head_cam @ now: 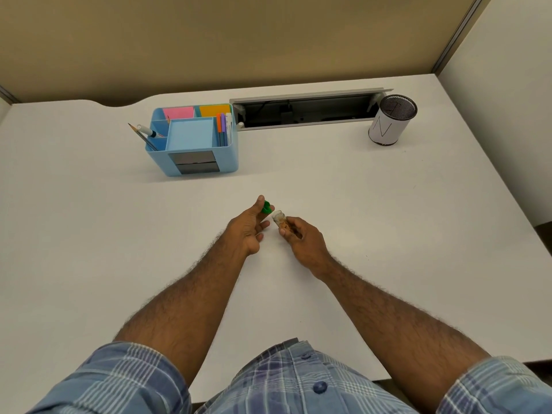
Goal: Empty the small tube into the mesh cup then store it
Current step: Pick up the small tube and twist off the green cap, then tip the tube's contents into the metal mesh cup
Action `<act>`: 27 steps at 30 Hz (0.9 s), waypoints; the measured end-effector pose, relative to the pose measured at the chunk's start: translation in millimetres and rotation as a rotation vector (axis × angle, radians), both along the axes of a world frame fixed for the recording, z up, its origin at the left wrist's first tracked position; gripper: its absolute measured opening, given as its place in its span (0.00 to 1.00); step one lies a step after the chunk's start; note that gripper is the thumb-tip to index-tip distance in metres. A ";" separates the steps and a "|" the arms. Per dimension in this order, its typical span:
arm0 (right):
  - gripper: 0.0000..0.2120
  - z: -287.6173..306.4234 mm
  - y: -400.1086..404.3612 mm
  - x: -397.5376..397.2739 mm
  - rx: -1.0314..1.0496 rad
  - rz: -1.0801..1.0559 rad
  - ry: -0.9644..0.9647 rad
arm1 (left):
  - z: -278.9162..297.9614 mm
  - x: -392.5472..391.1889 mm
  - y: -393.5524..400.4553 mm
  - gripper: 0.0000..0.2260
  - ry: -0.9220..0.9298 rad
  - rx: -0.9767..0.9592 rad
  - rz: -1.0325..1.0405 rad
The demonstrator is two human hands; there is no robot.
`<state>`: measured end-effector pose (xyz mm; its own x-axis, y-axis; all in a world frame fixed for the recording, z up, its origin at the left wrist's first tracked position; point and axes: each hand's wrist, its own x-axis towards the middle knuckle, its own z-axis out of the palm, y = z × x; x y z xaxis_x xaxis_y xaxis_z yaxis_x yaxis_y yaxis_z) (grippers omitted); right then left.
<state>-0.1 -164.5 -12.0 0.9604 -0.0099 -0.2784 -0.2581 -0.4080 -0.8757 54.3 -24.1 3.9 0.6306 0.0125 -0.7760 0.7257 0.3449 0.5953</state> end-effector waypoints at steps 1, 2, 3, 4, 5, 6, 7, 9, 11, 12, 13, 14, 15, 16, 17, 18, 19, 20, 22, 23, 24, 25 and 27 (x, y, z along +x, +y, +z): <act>0.16 0.1 -1.8 0.3 0.018 -0.004 0.002 | 0.9 1.8 0.5 0.14 0.004 -0.007 0.010; 0.16 0.2 -3.8 1.1 0.036 -0.007 0.001 | 1.2 3.5 0.9 0.12 0.006 -0.007 0.027; 0.16 0.4 -6.5 2.9 0.054 -0.012 -0.002 | 0.5 6.0 1.1 0.11 0.005 -0.007 0.055; 0.16 0.6 -9.3 5.5 0.069 -0.019 -0.006 | -0.3 8.4 1.4 0.11 0.008 0.000 0.087; 0.15 0.1 -11.8 6.3 0.087 -0.031 -0.010 | -2.1 8.2 2.6 0.11 0.010 0.005 0.111; 0.15 1.8 -16.9 11.7 0.103 -0.052 -0.025 | -0.4 11.8 1.3 0.11 0.004 0.004 0.117; 0.15 2.2 -21.0 14.6 0.124 -0.074 -0.035 | -1.3 12.1 1.8 0.11 0.002 0.001 0.125; 0.14 5.0 -31.7 25.2 0.160 -0.135 -0.074 | -3.7 14.8 2.6 0.11 0.004 -0.004 0.135; 0.13 12.1 -45.3 43.0 0.145 -0.223 -0.154 | -1.1 20.6 2.0 0.11 -0.008 -0.011 0.127; 0.13 16.7 -52.6 53.3 0.137 -0.267 -0.195 | -0.2 23.3 1.7 0.10 -0.014 -0.012 0.132; 0.14 22.2 -60.1 64.2 0.139 -0.308 -0.233 | 0.4 25.9 1.7 0.10 -0.019 -0.012 0.134; 0.15 28.9 -68.1 76.0 0.143 -0.348 -0.266 | 1.1 28.8 1.2 0.10 -0.022 -0.007 0.131; 0.16 34.6 -75.5 86.8 0.145 -0.384 -0.290 | 1.5 30.0 1.3 0.10 -0.023 0.001 0.128; 0.17 40.1 -84.6 98.2 0.139 -0.420 -0.308 | 1.9 31.4 0.7 0.10 -0.023 0.011 0.124; 0.19 45.4 -93.8 109.1 0.123 -0.450 -0.324 | 2.8 33.4 -0.7 0.10 -0.024 0.023 0.119; 0.20 49.4 -102.3 118.3 0.100 -0.471 -0.338 | 2.7 34.0 -1.0 0.10 -0.022 0.037 0.115; 0.21 54.2 -110.8 126.9 0.074 -0.491 -0.360 | 3.4 35.4 -2.0 0.10 -0.022 0.046 0.109; 0.22 59.2 -118.7 134.3 0.054 -0.511 -0.388 | 4.2 36.6 -3.1 0.10 -0.021 0.051 0.105; 0.23 69.0 -133.8 147.6 0.017 -0.546 -0.456 | 5.8 39.3 -4.7 0.10 -0.016 0.057 0.104; 0.23 73.4 -141.2 153.5 -0.015 -0.560 -0.477 | 6.0 39.9 -4.9 0.10 -0.015 0.059 0.106; 0.24 77.0 -148.6 159.3 -0.049 -0.570 -0.487 | 5.9 40.1 -5.0 0.10 -0.014 0.059 0.107; 0.24 79.7 -155.8 164.6 -0.078 -0.574 -0.491 | 5.5 40.0 -5.0 0.10 -0.013 0.059 0.106; 0.24 81.8 -171.6 174.4 -0.136 -0.574 -0.512 | 3.7 40.0 -4.4 0.10 -0.013 0.059 0.103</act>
<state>174.4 -336.1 69.8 0.8033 -0.5461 0.2375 -0.0384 -0.4454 -0.8945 94.3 -28.5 7.6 0.6337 0.1237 -0.7636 0.6801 0.3812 0.6262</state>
